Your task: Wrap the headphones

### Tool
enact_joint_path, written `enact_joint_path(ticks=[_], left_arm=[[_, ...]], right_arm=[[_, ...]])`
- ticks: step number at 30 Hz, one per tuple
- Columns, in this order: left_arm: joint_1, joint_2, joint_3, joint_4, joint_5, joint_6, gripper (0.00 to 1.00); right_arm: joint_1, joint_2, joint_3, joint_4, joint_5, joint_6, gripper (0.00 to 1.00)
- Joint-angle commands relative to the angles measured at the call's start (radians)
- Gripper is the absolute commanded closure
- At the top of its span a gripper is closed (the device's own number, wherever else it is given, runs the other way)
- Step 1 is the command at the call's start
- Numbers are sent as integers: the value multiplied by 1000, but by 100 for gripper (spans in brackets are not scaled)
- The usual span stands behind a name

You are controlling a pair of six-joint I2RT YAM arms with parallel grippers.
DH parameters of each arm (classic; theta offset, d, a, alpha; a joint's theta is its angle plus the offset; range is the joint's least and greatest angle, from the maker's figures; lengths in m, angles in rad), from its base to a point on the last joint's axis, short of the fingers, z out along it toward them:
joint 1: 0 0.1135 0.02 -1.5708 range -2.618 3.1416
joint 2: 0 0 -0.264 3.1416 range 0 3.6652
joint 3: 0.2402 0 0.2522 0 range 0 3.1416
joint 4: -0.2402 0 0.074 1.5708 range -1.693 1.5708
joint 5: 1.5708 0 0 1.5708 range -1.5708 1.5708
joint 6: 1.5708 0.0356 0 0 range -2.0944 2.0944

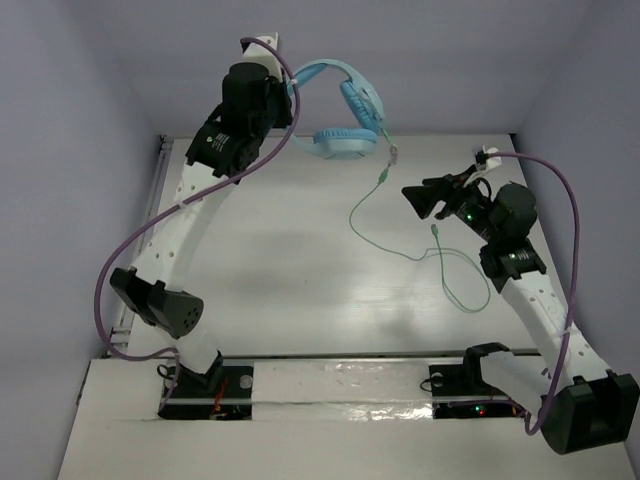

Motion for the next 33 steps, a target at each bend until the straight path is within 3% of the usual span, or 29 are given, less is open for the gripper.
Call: enact_joint_path(ticks=[1,4,6,11,14,22,25,30,33], left_arm=[[29,-75,43,-40,24,-21,100],[50,-112,64,-42,82,-46,100],[50,-114,110,-49,124,-61,100],[84,-58,271,-91,148,-71,100],[129,-41,328,-111,205,-84,100],[162,-137,254,-60,314,-112,100],[172,-143,270,-72,329,-106,100],[182,-158,230,-44,332,-121,100],[201,-147,234,-17,346,-146,100]], right_arm=[[9,-10,54,39,-43,-82,24],[9,34,52,58,-98,-71,19],[33,91,49,79,-273,-36,19],[141,93,-9,99,-293,-55,20],[153,140,-9,64,-217,-81,19],[153,232,52,19,0,-159,17],[153,258,54,19,34,-154,21],[153,217,9,53,-102,-110,29],[167,241,-3,42,-114,-104,29]])
